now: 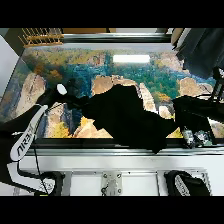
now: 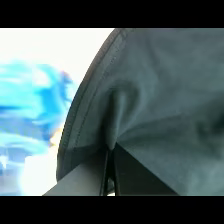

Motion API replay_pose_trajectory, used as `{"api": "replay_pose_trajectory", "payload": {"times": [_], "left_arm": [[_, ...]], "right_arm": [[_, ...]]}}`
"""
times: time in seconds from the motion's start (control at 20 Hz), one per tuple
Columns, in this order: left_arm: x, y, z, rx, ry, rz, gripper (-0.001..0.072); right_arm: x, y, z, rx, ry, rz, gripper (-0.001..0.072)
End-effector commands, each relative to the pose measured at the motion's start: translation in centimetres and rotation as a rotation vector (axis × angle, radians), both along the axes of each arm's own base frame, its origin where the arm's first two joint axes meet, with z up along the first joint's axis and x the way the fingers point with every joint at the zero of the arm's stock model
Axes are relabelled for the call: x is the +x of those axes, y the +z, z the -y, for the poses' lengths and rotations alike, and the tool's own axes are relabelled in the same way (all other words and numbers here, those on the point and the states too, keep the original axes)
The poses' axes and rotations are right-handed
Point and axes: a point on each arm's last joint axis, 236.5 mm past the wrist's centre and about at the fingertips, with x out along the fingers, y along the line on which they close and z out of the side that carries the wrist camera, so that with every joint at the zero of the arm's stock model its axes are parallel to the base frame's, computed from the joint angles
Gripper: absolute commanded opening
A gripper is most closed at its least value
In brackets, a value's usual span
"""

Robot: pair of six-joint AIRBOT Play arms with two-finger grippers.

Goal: Fold the clothes and pants, and hang the long-sleeved shirts on hangers.

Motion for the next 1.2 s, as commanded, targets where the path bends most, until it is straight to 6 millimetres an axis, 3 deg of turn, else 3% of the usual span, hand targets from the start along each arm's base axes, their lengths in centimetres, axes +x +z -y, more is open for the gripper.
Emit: {"api": "replay_pose_trajectory", "payload": {"times": [0.0,0.15,0.2,0.25,0.3,0.4,0.55,0.8,0.95,1.0,1.15], "left_arm": [[1.0,5.0,-7.3,0.109,0.070,0.113,0.0009],[-0.8,9.1,-14.0,0.189,0.180,0.193,0.0008],[-1.9,9.5,-15.3,0.189,0.218,0.196,0.0009],[-3.3,9.4,-16.2,0.192,0.247,0.187,0.0008],[-4.8,8.9,-16.8,0.191,0.269,0.168,0.0008],[-7.6,7.7,-16.6,0.185,0.277,0.126,0.0008],[-11.8,5.7,-14.5,0.172,0.224,0.035,0.0009],[-18.6,4.3,-9.4,0.160,0.045,-0.071,0.0009],[-20.4,5.2,-7.2,0.161,-0.055,-0.061,0.0009],[-20.7,5.6,-6.6,0.162,-0.084,-0.046,0.0009],[-20.9,6.5,-5.3,0.163,-0.140,0.002,0.0009]], "right_arm": [[-0.3,-1.1,2.5,-0.049,-0.065,-0.042,0.0014],[-1.4,-4.1,5.6,-0.084,-0.207,-0.158,0.0025],[-1.9,-5.6,5.9,-0.083,-0.223,-0.202,0.0173],[-2.3,-7.4,5.6,-0.068,-0.219,-0.250,0.0490],[-2.7,-9.3,5.2,-0.050,-0.210,-0.303,0.0610],[-3.1,-13.2,3.6,0.033,-0.200,-0.409,0.0606],[-1.9,-17.5,0.9,0.132,-0.192,-0.497,0.0607],[1.8,-22.4,-5.6,0.219,-0.148,-0.518,0.0607],[2.5,-24.1,-8.2,0.206,-0.097,-0.557,0.0605],[2.8,-24.3,-8.7,0.202,-0.085,-0.560,0.0566],[4.1,-23.8,-8.7,0.176,-0.050,-0.509,0.0114]]}}
